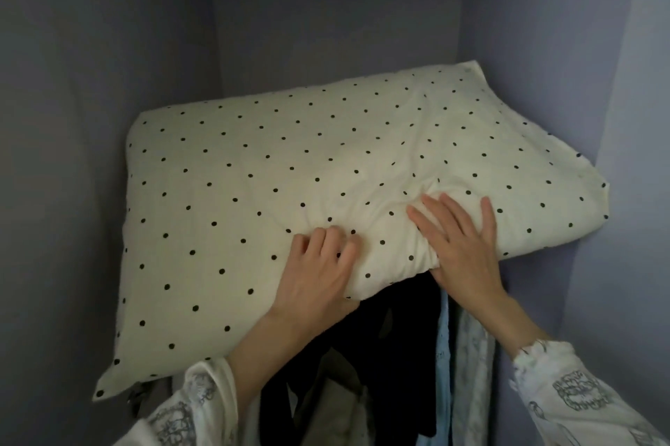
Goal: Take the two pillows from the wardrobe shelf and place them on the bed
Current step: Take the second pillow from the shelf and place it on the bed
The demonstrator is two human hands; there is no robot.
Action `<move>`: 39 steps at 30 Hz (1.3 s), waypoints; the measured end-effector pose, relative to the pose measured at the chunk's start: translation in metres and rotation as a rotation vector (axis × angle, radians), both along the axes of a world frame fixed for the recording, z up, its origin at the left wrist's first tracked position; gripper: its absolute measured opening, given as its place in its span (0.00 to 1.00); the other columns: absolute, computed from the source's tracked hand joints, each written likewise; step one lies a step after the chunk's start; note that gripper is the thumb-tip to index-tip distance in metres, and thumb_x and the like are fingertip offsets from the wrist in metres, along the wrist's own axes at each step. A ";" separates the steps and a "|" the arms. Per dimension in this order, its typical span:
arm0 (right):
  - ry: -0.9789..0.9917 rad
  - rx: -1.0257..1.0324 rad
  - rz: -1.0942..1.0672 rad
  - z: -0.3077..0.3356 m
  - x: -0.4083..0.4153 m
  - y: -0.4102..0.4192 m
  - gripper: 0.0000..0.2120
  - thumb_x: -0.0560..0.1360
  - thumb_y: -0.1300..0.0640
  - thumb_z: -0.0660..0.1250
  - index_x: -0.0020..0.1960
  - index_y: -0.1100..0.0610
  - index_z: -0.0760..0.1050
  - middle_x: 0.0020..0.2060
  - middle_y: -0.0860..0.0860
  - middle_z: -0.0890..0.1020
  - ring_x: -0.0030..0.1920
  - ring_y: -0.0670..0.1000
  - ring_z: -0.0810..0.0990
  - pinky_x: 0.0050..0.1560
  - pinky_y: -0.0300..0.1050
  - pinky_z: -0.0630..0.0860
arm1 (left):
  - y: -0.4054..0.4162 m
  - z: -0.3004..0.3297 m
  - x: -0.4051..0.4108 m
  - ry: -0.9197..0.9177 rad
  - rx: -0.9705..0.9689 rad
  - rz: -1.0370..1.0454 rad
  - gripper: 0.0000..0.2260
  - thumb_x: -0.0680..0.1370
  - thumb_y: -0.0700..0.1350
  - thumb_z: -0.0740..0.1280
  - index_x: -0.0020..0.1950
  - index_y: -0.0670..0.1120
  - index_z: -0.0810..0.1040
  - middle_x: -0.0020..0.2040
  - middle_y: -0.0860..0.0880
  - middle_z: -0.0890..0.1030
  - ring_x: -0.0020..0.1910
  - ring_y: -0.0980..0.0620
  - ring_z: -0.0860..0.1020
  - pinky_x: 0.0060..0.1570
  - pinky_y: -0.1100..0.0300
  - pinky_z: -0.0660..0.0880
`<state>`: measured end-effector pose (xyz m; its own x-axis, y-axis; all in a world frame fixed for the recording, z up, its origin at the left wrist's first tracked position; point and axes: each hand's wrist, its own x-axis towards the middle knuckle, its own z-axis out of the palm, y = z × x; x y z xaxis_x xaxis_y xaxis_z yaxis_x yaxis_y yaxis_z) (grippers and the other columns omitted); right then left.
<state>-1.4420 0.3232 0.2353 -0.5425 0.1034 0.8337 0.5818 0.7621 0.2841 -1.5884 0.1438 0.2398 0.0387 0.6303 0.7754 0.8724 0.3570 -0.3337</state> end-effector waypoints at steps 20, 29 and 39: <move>-0.140 0.342 0.106 0.007 0.004 0.027 0.35 0.54 0.69 0.72 0.62 0.54 0.77 0.62 0.54 0.79 0.60 0.60 0.78 0.62 0.70 0.62 | 0.008 0.023 -0.067 -0.408 -0.074 0.254 0.31 0.73 0.68 0.39 0.74 0.60 0.42 0.78 0.48 0.49 0.77 0.48 0.47 0.71 0.37 0.43; -0.033 0.482 0.174 0.018 0.015 0.026 0.24 0.71 0.71 0.53 0.55 0.54 0.82 0.56 0.53 0.83 0.57 0.58 0.81 0.61 0.70 0.62 | 0.002 -0.002 -0.044 -0.445 -0.013 0.241 0.32 0.72 0.67 0.39 0.75 0.57 0.46 0.77 0.47 0.53 0.76 0.48 0.51 0.70 0.39 0.45; -0.173 0.469 0.099 0.034 0.021 0.043 0.28 0.67 0.68 0.57 0.64 0.53 0.74 0.63 0.54 0.78 0.62 0.59 0.77 0.60 0.73 0.65 | 0.022 0.058 -0.049 -0.355 0.142 0.243 0.24 0.76 0.61 0.51 0.66 0.49 0.66 0.63 0.42 0.72 0.64 0.40 0.67 0.66 0.38 0.55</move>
<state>-1.4209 0.3664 0.2695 -0.6647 -0.3192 0.6755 0.4276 0.5789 0.6943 -1.6371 0.1656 0.2974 -0.3811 0.4749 0.7932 0.8094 0.5860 0.0381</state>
